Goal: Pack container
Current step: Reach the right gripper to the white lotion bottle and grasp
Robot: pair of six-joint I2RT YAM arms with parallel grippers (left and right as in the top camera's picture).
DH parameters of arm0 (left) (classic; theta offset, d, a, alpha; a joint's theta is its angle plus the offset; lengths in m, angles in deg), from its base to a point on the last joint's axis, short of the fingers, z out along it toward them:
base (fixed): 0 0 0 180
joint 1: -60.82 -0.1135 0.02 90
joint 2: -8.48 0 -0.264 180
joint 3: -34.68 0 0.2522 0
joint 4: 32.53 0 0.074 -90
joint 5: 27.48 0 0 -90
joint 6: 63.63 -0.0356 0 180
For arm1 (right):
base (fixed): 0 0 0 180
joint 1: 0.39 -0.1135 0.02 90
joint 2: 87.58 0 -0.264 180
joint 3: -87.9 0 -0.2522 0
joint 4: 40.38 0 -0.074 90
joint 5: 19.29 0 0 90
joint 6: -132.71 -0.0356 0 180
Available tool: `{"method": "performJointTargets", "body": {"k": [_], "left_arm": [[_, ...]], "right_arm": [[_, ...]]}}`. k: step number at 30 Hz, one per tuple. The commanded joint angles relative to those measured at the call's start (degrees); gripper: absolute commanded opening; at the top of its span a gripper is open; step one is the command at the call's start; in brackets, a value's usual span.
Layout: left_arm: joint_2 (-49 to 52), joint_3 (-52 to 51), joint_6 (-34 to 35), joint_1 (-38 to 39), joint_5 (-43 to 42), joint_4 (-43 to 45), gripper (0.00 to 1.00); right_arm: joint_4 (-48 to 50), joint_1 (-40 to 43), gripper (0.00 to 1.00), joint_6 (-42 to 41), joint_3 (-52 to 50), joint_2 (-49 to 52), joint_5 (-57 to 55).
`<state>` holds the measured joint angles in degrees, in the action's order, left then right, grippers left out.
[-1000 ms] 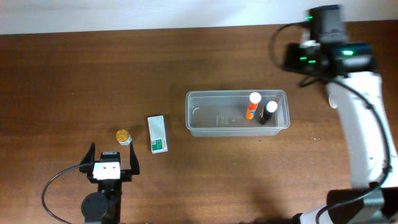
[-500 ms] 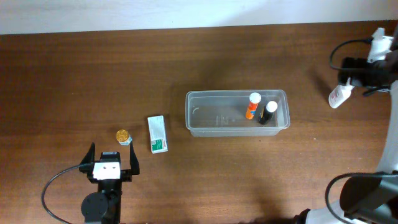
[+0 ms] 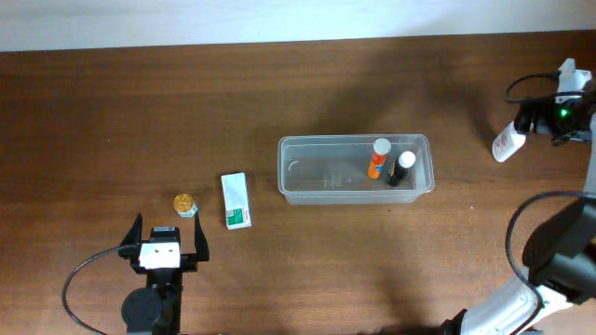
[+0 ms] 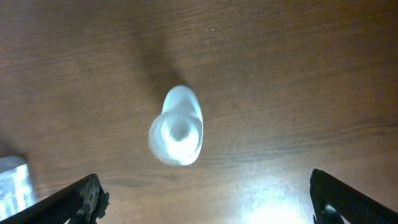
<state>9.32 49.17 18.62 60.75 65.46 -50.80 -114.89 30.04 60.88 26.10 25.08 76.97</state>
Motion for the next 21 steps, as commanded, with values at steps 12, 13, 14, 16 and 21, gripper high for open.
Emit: {"method": "performJointTargets", "body": {"k": [12, 13, 14, 16, 21], "left_arm": [[-0.44, -0.20, -0.74, -0.26, -0.63, -0.09, 0.99], [-0.44, -0.20, -0.74, -0.26, -0.63, -0.09, 1.00], [-0.44, -0.20, -0.74, -0.26, -0.63, -0.09, 0.99], [-0.44, -0.20, -0.74, -0.26, -0.63, -0.09, 0.99], [-0.44, -0.20, -0.74, -0.26, -0.63, -0.09, 0.99]], "right_arm": [[2.73, -0.63, 0.99, 4.31, -0.02, 9.31, 7.19], [2.80, -0.83, 0.99, 4.31, -0.02, 9.60, 7.06], [2.97, -1.11, 0.99, 4.31, -0.02, 10.03, 7.02], [3.21, -1.38, 0.99, 4.31, -0.02, 10.47, 6.93], [4.42, -1.64, 1.00, 4.04, -0.02, 10.64, 5.42]]}}
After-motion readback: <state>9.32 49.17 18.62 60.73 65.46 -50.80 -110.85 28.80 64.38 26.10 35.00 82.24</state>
